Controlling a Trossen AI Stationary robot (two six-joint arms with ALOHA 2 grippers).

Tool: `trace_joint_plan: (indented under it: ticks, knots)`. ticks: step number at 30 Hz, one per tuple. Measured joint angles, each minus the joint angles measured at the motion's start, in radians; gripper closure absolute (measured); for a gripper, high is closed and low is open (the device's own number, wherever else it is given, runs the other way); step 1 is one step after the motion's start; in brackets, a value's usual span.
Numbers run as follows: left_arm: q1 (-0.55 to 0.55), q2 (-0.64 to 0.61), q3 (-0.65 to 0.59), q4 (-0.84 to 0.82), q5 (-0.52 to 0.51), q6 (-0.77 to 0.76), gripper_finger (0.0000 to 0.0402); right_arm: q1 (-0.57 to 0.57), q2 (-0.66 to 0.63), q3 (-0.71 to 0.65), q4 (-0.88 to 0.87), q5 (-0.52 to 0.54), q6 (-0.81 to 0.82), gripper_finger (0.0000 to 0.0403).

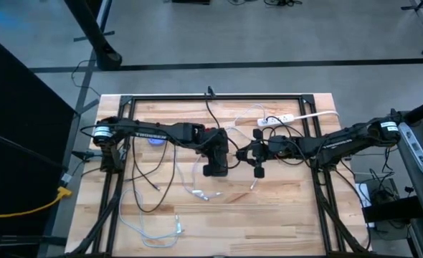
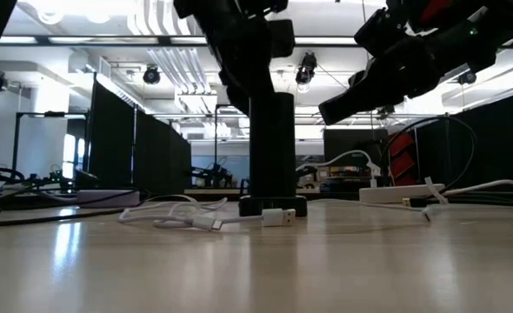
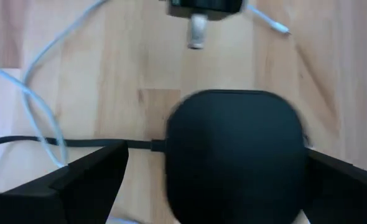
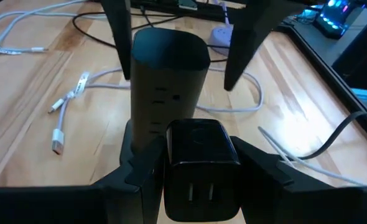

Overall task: Insert USB
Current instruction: Insert the black charger adapter into the black outlet extension

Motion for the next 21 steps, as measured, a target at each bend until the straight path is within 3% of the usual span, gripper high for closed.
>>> trace_joint_plan:
  ticks: [8,11,15,19,21]
  knots:
    - [0.000,0.000,-0.054,0.074,-0.009,-0.021,0.0004,0.001,-0.006,-0.001,-0.003,-0.011,0.046,0.0258]
    - [-0.001,0.000,-0.068,0.072,-0.008,-0.021,0.0016,0.001,-0.013,-0.001,-0.008,-0.069,0.072,0.0258]
    - [-0.003,0.000,-0.069,0.066,-0.010,-0.007,0.0063,0.003,-0.012,-0.009,0.019,-0.164,0.083,0.0258]
    - [-0.009,0.000,-0.069,0.064,-0.008,0.037,0.0130,0.001,-0.010,-0.055,0.124,-0.164,0.065,0.0258]
    - [-0.008,0.000,-0.069,0.063,0.003,0.041,0.0143,-0.002,-0.009,-0.094,0.240,-0.157,0.078,0.0258]
